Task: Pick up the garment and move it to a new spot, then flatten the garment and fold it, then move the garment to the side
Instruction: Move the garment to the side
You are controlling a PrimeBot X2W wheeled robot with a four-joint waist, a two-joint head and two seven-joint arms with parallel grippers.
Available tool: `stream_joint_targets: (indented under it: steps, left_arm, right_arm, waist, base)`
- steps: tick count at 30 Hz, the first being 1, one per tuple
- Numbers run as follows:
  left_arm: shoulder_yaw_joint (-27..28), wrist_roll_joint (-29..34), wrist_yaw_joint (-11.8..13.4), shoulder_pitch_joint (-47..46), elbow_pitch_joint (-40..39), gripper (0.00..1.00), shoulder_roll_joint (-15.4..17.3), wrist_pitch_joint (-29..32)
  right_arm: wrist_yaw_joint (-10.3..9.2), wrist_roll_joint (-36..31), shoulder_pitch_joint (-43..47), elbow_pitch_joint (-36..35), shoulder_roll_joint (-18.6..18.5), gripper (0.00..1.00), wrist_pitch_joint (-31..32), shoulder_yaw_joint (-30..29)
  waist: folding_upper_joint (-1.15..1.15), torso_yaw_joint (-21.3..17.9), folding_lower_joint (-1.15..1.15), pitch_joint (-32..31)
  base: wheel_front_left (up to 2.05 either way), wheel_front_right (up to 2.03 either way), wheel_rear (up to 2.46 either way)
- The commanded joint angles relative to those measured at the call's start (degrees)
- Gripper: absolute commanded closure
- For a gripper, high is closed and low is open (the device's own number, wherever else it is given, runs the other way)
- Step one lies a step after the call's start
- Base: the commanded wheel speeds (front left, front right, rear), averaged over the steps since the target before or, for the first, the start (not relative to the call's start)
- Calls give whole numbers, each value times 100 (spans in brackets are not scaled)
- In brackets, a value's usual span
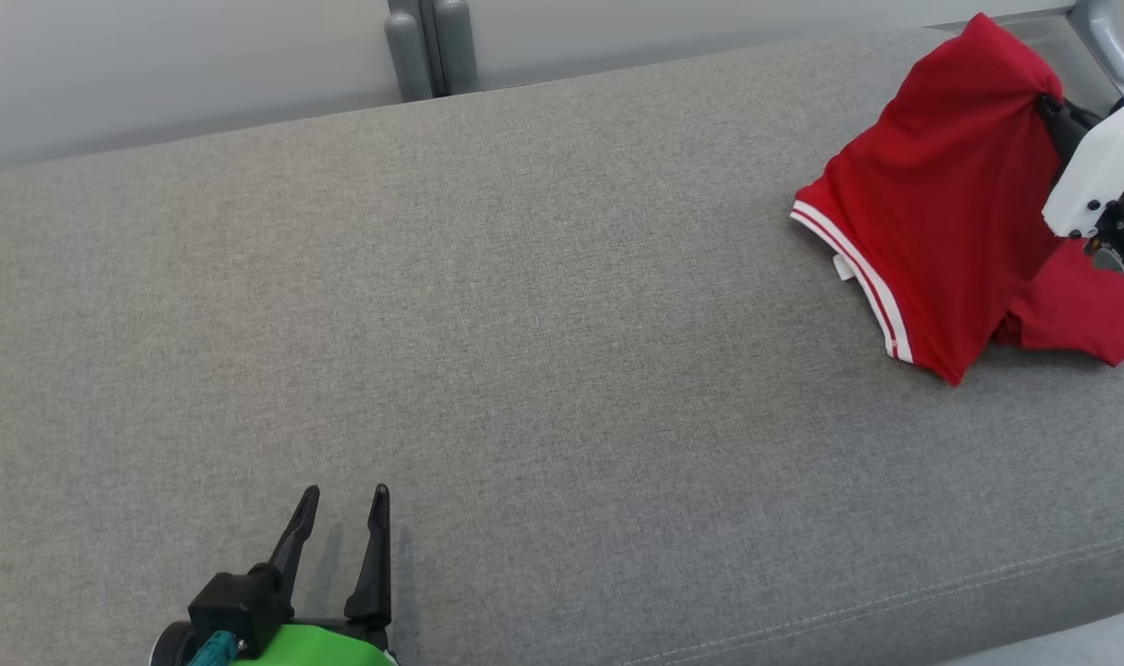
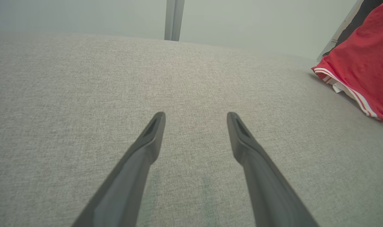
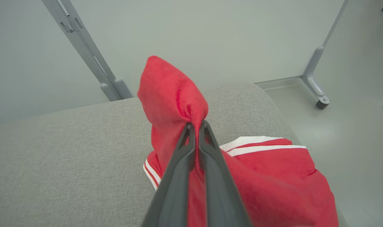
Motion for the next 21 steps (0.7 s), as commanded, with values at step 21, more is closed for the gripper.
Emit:
stream_joint_targets:
  steps: [21]
  left_arm:
    - [-7,158,-16,-194,-5,0,118,-13]
  right_arm:
    - [-3,-290,-460,1354,-260,100,-64,-514]
  waist:
    - [0,-293,0,379]
  base:
    - [0,0,0]
